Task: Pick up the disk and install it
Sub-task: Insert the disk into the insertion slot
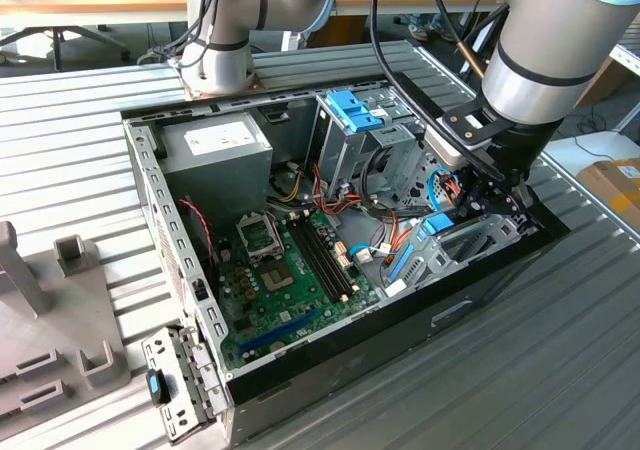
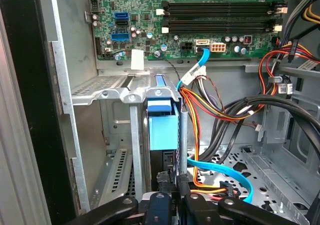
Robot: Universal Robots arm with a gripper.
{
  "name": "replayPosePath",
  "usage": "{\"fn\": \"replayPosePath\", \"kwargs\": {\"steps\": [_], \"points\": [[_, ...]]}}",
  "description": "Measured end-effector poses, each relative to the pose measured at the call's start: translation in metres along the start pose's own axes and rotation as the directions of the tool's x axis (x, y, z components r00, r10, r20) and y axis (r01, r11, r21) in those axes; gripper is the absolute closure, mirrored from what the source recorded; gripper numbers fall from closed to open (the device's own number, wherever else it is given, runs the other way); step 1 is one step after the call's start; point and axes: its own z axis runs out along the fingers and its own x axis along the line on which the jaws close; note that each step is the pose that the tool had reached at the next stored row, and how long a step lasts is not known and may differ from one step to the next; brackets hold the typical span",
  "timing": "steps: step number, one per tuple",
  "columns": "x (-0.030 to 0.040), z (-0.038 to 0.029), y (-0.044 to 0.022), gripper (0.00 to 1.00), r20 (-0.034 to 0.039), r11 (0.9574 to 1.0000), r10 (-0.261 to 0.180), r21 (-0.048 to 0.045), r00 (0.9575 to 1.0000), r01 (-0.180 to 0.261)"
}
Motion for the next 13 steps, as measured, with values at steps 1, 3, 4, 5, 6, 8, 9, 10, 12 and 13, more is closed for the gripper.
{"fn": "replayPosePath", "kwargs": {"steps": [1, 3, 4, 5, 6, 8, 9, 10, 12, 13], "points": [[0.0, 0.0, 0.0, 0.83, 0.0, 1.0, 0.0, 0.0, 1.0, 0.0], [0.0, 0.0001, 0.0, 0.83, 0.0, 1.0, 0.0, 0.0, 1.0, 0.0], [0.0, 0.0001, 0.0, 0.83, 0.0, 1.0, 0.0, 0.0, 1.0, 0.0], [0.0, 0.0002, 0.0001, 0.83, 0.0002, 1.0, 0.0, -0.0002, 1.0, 0.0], [0.0, 0.0005, 0.0002, 0.82, 0.0007, 1.0, 0.0, -0.0001, 1.0, 0.0], [0.0, 0.0003, 0.0, 0.66, 0.0001, 1.0, 0.0, -0.0001, 1.0, 0.0], [0.0, 0.0004, 0.0001, 0.6, 0.0003, 1.0, 0.0, -0.0001, 1.0, 0.0], [0.0, 0.0005, 0.0001, 0.54, 0.0006, 1.0, 0.0, 0.0001, 1.0, 0.0], [0.0, 0.0005, 0.0001, 0.47, 0.0004, 1.0, 0.0, 0.0, 1.0, 0.0], [0.0, 0.0004, 0.0001, 0.47, 0.0002, 1.0, 0.0, 0.0, 1.0, 0.0]]}}
